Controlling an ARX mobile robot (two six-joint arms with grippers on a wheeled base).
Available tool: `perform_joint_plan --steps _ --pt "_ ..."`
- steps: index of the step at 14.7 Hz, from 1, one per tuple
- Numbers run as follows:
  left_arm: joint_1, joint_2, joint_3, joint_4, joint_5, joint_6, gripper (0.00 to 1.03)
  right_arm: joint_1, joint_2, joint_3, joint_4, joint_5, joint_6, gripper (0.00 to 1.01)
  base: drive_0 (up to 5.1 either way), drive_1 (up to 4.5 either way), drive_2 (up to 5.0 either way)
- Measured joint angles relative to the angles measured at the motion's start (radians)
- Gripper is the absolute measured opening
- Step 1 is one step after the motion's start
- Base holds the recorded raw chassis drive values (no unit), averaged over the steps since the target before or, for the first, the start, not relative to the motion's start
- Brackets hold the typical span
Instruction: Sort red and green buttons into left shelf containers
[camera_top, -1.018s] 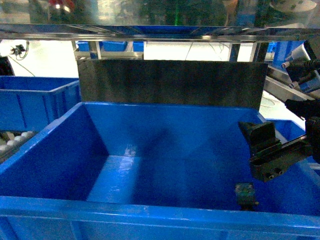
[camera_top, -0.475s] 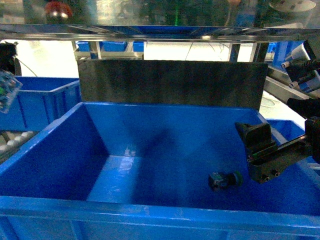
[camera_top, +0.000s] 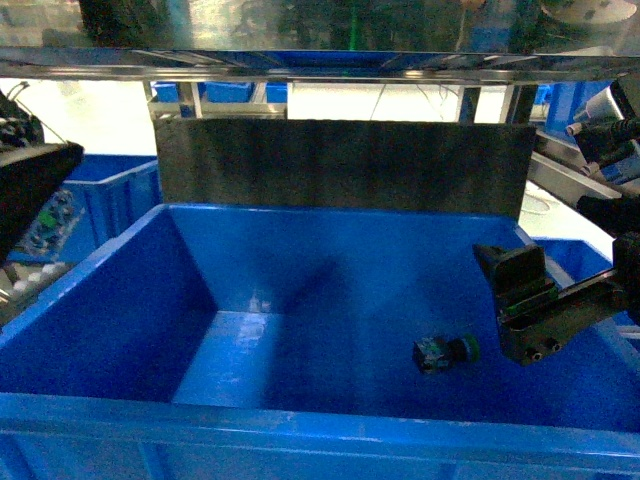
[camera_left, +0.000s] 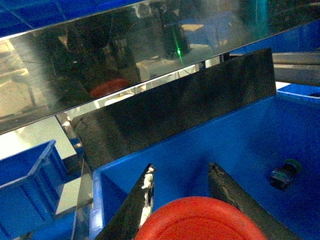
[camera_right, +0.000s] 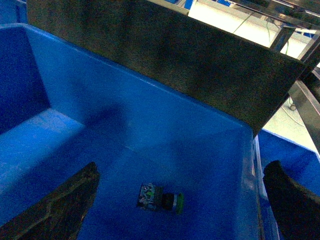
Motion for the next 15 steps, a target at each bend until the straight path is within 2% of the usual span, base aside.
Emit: perform_joint_plan --steps 1,2,3,4,6,10,12,15 --pt "-0.032 0.179 0.062 0.072 0.003 0.059 0.28 0.000 0.000 0.000 0.000 0.000 0.000 0.98 0.0 0.00 0.0" --pt "-0.096 0.324 0.105 0.089 -0.023 0.109 0.28 0.000 0.000 0.000 0.000 0.000 0.000 0.98 0.0 0.00 0.0" --pt "-0.122 0.440 0.158 0.161 -0.062 0.144 0.28 0.000 0.000 0.000 0.000 0.000 0.000 0.98 0.0 0.00 0.0" --pt "-0.123 0.531 0.176 0.178 -0.086 0.177 0.28 0.000 0.000 0.000 0.000 0.000 0.000 0.98 0.0 0.00 0.0" --pt "-0.128 0.620 0.230 0.193 -0.106 0.212 0.28 0.000 0.000 0.000 0.000 0.000 0.000 0.98 0.0 0.00 0.0" --pt "-0.143 0.676 0.303 0.166 -0.112 0.241 0.28 0.000 0.000 0.000 0.000 0.000 0.000 0.98 0.0 0.00 0.0" --pt "-0.143 0.694 0.317 0.149 -0.108 0.241 0.28 0.000 0.000 0.000 0.000 0.000 0.000 0.98 0.0 0.00 0.0" --pt "-0.172 0.694 0.332 0.124 -0.085 0.233 0.28 0.000 0.000 0.000 0.000 0.000 0.000 0.98 0.0 0.00 0.0"
